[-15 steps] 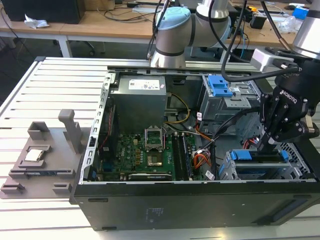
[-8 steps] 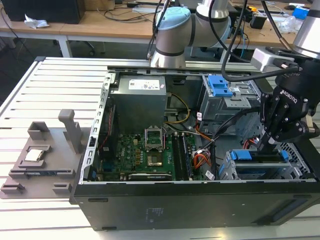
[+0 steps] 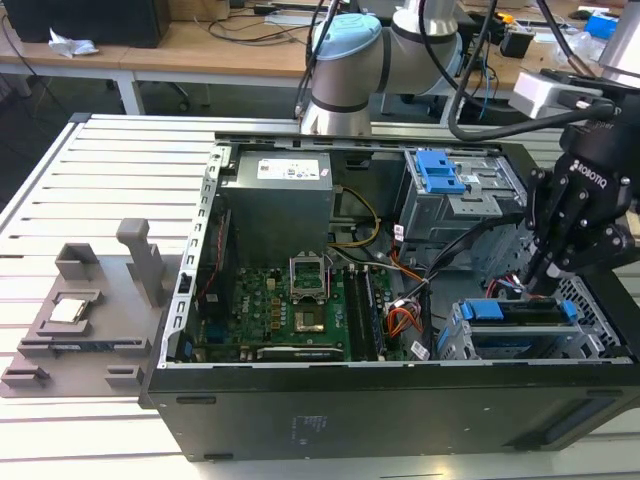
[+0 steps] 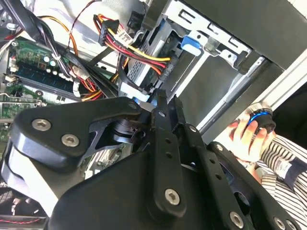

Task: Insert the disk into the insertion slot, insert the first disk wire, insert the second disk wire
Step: 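Insert the second disk wire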

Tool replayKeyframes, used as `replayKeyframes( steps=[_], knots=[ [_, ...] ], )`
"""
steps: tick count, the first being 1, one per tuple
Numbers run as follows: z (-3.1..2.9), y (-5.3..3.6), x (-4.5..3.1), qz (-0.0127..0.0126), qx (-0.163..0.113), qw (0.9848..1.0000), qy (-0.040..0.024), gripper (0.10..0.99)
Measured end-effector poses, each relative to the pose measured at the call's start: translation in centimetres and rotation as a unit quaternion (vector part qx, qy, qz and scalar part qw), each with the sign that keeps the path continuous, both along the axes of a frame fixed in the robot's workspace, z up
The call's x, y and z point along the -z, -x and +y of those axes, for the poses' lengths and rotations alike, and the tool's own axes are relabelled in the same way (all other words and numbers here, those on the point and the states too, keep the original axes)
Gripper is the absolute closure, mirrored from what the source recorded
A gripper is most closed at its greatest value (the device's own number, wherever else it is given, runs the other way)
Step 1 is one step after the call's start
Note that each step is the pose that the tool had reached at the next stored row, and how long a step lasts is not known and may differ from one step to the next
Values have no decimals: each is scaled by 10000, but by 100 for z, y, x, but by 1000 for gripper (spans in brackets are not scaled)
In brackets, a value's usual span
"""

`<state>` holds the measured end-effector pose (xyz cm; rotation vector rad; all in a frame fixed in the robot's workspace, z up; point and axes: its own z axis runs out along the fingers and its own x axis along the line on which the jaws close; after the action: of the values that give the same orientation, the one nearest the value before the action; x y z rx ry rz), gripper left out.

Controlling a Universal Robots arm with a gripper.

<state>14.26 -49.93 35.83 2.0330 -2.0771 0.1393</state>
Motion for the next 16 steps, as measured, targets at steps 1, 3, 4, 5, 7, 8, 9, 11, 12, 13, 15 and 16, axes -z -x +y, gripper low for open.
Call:
replayKeyframes(
  steps=[1,3,4,5,7,8,9,11,12,13,15,16],
  knots=[
    [2,11,1,0,-17,10000,0,878],
    [23,35,3,0,-51,10000,0,878],
    [36,43,4,0,-69,10000,0,878],
    [52,48,5,0,-90,10000,0,878],
    [95,56,8,0,-146,9999,0,878],
    [129,61,9,0,-175,9998,4,878],
    [177,69,11,0,-213,9998,26,878],
    [224,89,22,1,-264,9996,64,878],
    [225,93,25,1,-269,9996,64,878],
    [224,93,25,1,-270,9996,64,878],
    [225,93,25,1,-271,9996,65,878],
    [225,94,25,1,-271,9996,65,878]
  ],
)
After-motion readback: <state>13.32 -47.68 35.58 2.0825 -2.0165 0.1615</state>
